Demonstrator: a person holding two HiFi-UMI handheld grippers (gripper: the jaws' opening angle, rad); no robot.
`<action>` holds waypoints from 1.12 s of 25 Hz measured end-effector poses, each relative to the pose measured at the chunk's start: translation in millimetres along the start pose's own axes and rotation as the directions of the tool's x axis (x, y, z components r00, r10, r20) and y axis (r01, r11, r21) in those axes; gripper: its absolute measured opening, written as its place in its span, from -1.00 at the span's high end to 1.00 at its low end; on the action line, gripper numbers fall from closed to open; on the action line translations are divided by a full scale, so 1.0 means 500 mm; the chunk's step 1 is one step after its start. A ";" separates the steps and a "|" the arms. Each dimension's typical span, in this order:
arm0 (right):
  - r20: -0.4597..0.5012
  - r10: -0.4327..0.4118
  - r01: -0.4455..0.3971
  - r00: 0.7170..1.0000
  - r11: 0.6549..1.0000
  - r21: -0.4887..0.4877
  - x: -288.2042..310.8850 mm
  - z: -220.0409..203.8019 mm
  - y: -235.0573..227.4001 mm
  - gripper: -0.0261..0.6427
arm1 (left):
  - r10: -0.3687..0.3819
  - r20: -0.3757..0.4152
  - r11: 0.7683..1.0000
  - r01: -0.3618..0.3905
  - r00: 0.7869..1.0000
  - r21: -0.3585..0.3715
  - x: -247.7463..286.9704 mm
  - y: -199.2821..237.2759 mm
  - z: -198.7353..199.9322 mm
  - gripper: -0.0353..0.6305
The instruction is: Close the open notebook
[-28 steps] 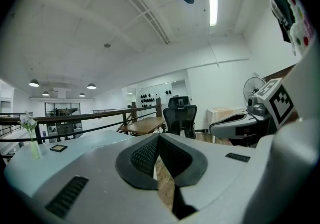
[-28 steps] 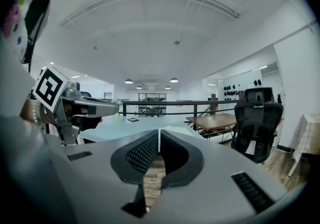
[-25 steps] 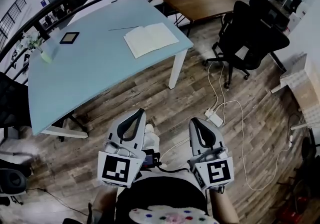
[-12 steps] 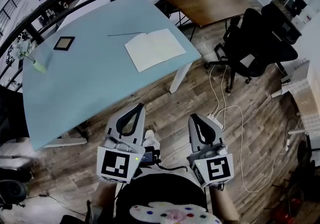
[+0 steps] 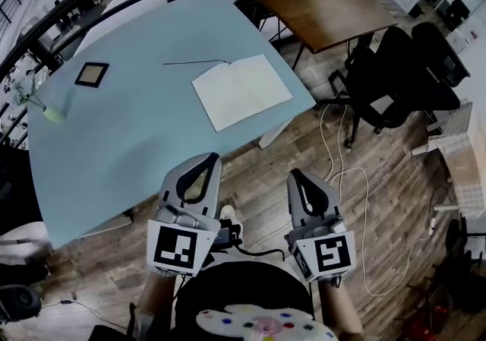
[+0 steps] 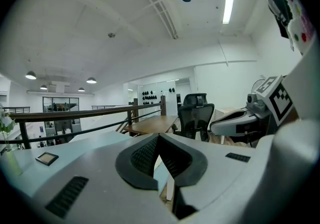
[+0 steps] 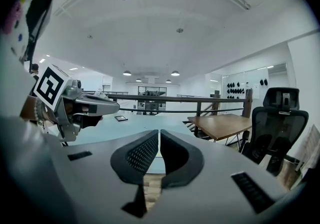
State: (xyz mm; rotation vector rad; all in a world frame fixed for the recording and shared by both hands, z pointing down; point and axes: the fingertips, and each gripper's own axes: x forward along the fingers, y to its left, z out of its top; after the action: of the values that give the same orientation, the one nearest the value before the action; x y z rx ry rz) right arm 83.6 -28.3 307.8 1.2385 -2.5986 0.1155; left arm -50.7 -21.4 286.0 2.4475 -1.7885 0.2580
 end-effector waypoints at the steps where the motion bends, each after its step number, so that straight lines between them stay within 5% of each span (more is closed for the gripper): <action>1: 0.000 0.000 0.000 1.000 1.000 -0.001 0.013 0.002 -0.001 0.81 | 0.000 0.000 1.000 0.000 1.000 0.000 0.007 0.011 0.000 0.84; 15: -0.053 0.005 -0.008 0.999 0.999 -0.052 0.131 0.011 0.006 0.81 | -0.009 -0.022 1.000 0.008 1.000 -0.028 0.058 0.105 -0.019 0.84; 28: -0.101 0.051 -0.065 0.994 0.987 -0.146 0.178 -0.007 -0.006 0.80 | 0.075 -0.050 0.996 -0.077 0.996 -0.047 0.064 0.139 -0.044 0.84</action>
State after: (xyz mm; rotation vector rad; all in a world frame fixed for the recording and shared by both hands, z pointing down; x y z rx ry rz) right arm 33.1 -96.5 334.7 1.0788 -2.5102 -0.0078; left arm -108.9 -68.5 312.3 2.3239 -1.8478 0.2738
